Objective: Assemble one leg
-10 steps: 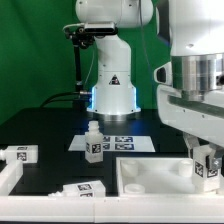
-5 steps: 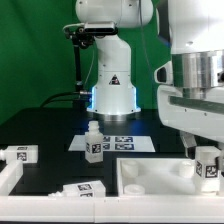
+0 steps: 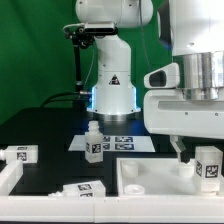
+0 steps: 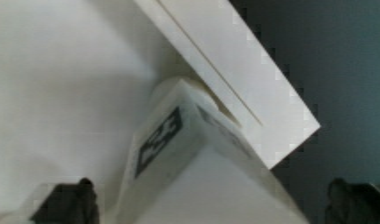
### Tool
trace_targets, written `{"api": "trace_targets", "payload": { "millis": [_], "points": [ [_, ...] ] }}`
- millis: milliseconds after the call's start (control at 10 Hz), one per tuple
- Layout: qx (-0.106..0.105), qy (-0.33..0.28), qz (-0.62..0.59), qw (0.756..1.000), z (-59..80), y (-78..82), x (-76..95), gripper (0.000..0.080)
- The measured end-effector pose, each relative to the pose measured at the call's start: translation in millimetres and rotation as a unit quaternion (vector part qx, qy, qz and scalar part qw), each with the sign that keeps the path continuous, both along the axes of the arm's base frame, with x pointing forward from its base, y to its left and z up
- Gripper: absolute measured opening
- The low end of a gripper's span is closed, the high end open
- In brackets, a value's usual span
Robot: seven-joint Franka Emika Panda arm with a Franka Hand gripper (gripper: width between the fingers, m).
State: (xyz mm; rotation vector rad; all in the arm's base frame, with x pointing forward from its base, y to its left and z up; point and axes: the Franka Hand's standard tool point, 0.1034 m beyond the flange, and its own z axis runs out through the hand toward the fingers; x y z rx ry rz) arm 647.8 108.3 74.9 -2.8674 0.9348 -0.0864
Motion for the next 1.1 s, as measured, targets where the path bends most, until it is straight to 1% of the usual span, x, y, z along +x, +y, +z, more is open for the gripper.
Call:
{"api": "trace_targets", "payload": {
  "millis": [100, 200, 300, 400, 500, 600, 700, 800, 900, 1100],
  "points": [
    [-0.011, -0.007, 0.072, 0.997, 0.1, -0.3, 0.4, 0.0648],
    [-0.029, -0.015, 0.175, 0.984, 1.2, 0.0, 1.5, 0.0649],
    [-0.039, -0.019, 0.244, 0.969, 2.1, 0.6, 2.0, 0.0649],
    [-0.040, -0.020, 0.260, 0.965, 1.8, 2.8, 1.4, 0.0649],
    [-0.039, -0.018, 0.246, 0.968, 1.6, 2.2, 1.4, 0.0649],
    [-0.038, -0.018, 0.238, 0.970, 1.6, 2.1, 1.4, 0.0560],
    [-0.038, -0.018, 0.238, 0.970, 1.6, 2.0, 1.5, 0.0382],
    [-0.035, -0.015, 0.205, 0.978, 1.6, 1.3, 1.4, 0.0382],
    [-0.032, -0.009, 0.140, 0.990, 1.2, 0.1, 1.6, 0.0285],
    [-0.028, 0.003, 0.011, 1.000, 0.7, -2.6, 1.3, 0.0285]
  ]
}}
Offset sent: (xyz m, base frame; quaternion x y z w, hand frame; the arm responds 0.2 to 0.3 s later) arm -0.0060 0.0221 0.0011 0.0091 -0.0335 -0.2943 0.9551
